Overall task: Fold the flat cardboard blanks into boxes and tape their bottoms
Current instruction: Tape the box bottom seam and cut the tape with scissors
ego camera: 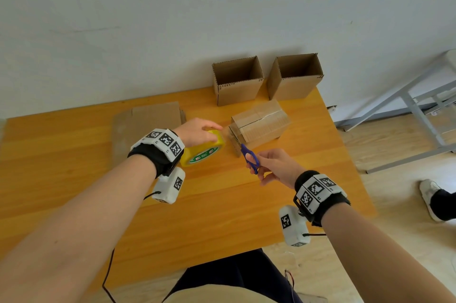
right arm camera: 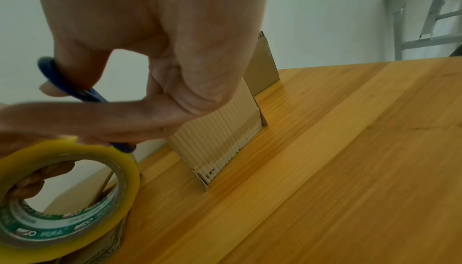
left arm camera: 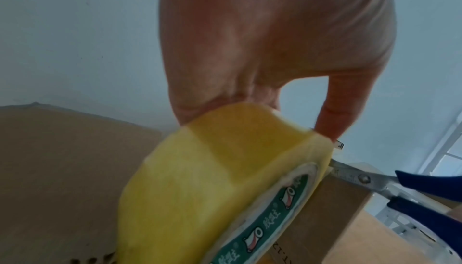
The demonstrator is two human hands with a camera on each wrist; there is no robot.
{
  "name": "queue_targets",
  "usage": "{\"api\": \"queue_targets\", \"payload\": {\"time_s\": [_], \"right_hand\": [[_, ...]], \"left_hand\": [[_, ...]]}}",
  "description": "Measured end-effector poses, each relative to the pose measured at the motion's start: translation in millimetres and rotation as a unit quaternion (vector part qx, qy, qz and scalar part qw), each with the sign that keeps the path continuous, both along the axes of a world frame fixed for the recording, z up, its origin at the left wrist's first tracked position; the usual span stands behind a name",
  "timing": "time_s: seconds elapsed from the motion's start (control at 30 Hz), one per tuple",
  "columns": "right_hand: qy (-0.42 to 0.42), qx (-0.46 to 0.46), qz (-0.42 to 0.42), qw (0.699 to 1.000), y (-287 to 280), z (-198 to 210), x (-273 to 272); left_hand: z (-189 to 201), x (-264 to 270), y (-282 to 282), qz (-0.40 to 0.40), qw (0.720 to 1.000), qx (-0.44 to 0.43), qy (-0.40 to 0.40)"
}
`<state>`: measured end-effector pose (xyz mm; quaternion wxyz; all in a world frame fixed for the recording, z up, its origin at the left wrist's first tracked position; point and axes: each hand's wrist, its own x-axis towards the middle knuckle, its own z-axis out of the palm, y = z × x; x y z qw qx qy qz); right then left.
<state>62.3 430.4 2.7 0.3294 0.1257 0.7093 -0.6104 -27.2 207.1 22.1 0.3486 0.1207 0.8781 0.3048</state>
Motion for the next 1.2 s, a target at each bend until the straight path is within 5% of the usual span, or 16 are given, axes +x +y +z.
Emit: {"api": "queue_targets", "payload": {"time_s": [1.2], "right_hand": [[0.019,0.069,0.071,0.995,31,15,3]], "left_hand": [[-10,-3,36,-0.074,0.989,-0.123,0.038]]}}
